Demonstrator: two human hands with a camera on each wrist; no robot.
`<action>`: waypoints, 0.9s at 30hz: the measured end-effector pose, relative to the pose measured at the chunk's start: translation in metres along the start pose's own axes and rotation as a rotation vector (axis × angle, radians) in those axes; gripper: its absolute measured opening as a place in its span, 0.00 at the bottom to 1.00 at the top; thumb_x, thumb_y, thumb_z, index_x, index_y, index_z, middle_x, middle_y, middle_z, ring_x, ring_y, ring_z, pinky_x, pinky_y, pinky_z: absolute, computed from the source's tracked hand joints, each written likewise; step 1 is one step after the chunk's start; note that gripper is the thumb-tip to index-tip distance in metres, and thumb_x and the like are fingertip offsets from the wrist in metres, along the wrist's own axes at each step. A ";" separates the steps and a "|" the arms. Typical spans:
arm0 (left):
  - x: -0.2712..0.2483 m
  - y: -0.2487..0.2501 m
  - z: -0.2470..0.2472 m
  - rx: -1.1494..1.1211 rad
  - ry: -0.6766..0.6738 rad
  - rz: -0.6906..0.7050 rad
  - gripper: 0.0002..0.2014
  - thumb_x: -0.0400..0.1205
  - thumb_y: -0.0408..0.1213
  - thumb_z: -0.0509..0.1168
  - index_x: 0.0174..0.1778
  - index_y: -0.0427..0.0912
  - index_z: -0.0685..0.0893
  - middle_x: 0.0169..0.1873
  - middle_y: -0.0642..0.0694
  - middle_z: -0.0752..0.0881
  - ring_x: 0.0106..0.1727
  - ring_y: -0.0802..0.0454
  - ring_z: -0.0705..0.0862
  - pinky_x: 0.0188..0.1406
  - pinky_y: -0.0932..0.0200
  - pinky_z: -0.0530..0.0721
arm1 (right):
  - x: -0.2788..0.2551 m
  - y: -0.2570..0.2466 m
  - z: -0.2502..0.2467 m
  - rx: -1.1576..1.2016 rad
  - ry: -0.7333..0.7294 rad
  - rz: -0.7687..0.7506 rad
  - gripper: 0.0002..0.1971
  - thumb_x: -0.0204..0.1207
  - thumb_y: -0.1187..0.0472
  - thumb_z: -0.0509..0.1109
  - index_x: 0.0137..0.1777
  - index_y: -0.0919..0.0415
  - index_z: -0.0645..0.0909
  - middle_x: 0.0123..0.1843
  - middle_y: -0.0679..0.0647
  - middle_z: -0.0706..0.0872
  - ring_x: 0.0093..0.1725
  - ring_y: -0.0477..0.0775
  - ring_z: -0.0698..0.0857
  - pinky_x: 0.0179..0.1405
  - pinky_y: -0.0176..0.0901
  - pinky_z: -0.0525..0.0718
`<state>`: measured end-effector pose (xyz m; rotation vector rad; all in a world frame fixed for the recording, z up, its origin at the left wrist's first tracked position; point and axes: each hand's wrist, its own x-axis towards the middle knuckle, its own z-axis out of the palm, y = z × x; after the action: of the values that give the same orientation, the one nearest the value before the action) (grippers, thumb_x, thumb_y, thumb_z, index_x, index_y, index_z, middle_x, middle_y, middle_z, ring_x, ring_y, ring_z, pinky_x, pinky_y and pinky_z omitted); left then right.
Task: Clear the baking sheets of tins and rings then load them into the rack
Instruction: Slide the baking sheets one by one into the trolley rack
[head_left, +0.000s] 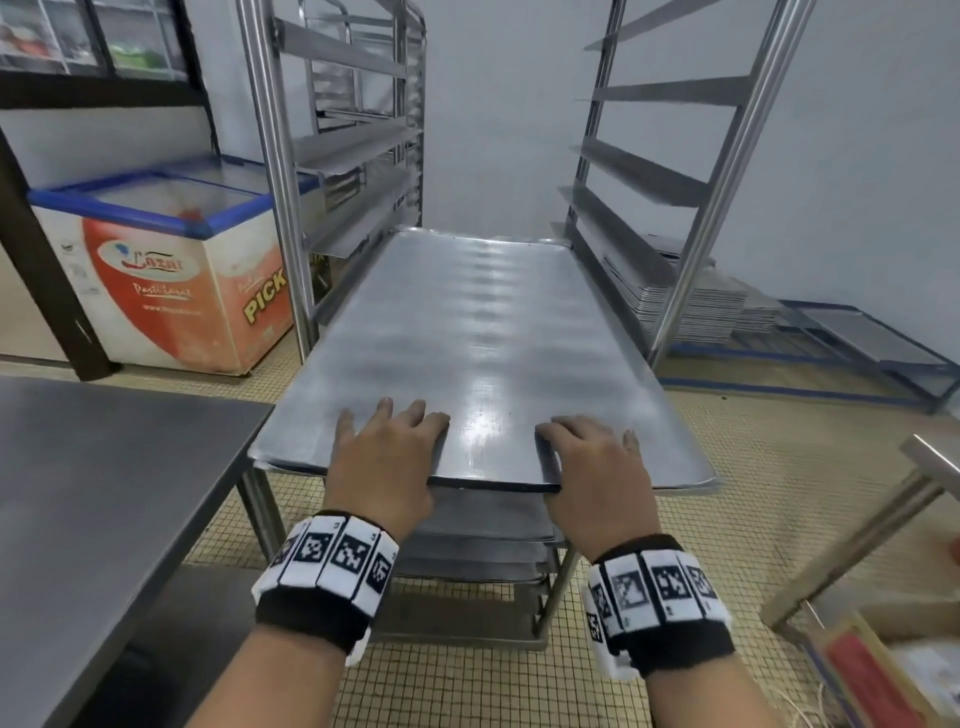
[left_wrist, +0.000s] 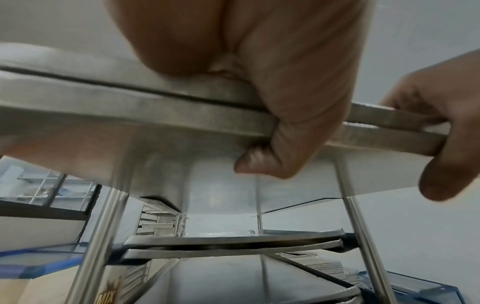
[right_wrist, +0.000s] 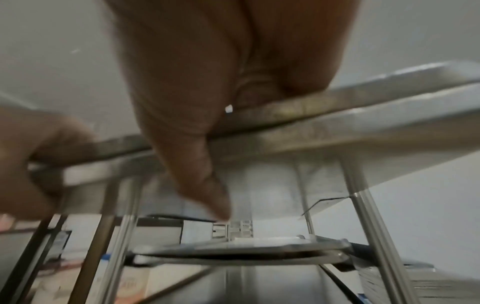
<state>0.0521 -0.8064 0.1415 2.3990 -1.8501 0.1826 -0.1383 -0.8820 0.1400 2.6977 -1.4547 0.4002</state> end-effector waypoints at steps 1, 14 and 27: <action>0.003 -0.001 0.003 0.007 0.006 0.002 0.36 0.75 0.42 0.73 0.79 0.59 0.66 0.81 0.55 0.68 0.83 0.46 0.64 0.81 0.32 0.62 | 0.000 -0.001 0.006 -0.031 0.026 -0.007 0.29 0.65 0.61 0.80 0.69 0.51 0.80 0.71 0.48 0.82 0.75 0.55 0.76 0.76 0.71 0.68; 0.077 -0.007 0.011 -0.005 -0.001 -0.015 0.38 0.77 0.44 0.71 0.81 0.63 0.62 0.85 0.57 0.62 0.86 0.46 0.59 0.83 0.33 0.57 | 0.071 0.018 0.033 -0.082 0.147 -0.018 0.30 0.52 0.65 0.84 0.58 0.57 0.87 0.58 0.53 0.91 0.63 0.62 0.88 0.59 0.76 0.82; 0.178 -0.021 0.020 0.029 -0.035 -0.016 0.35 0.75 0.43 0.69 0.78 0.62 0.64 0.84 0.57 0.64 0.84 0.46 0.63 0.81 0.34 0.61 | 0.169 0.037 0.048 -0.057 0.063 -0.026 0.26 0.61 0.65 0.80 0.62 0.56 0.84 0.62 0.53 0.87 0.71 0.62 0.82 0.68 0.76 0.72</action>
<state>0.1177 -0.9746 0.1501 2.4506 -1.8548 0.1689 -0.0707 -1.0486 0.1332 2.6321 -1.3911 0.4308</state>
